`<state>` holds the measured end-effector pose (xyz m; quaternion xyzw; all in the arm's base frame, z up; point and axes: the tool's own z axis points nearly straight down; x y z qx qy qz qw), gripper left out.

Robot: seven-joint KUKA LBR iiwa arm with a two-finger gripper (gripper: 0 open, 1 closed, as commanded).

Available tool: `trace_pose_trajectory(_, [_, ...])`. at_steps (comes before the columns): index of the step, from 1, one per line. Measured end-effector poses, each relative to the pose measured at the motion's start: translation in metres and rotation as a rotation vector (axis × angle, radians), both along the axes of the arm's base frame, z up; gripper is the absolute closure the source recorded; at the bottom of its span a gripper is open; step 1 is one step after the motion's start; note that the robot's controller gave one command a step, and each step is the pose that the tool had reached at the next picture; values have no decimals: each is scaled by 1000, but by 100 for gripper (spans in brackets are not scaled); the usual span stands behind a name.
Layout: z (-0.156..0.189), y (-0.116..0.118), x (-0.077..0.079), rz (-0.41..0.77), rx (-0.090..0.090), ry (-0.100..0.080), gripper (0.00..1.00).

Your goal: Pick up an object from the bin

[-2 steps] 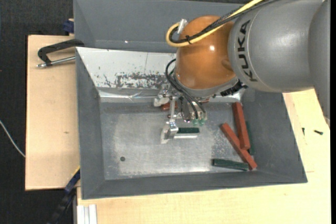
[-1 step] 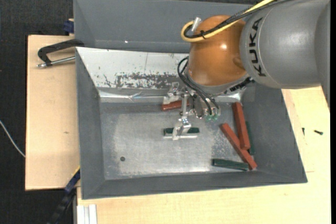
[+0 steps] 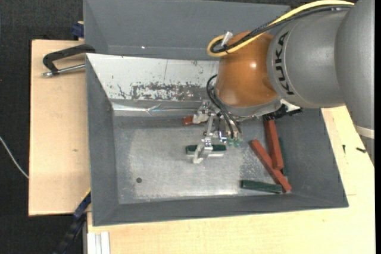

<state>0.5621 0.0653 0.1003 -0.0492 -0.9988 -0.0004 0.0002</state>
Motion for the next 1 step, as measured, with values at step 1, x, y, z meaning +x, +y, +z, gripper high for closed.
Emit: trace_pose_trajectory(1, [-22,-13,3,170,3,-3,100])
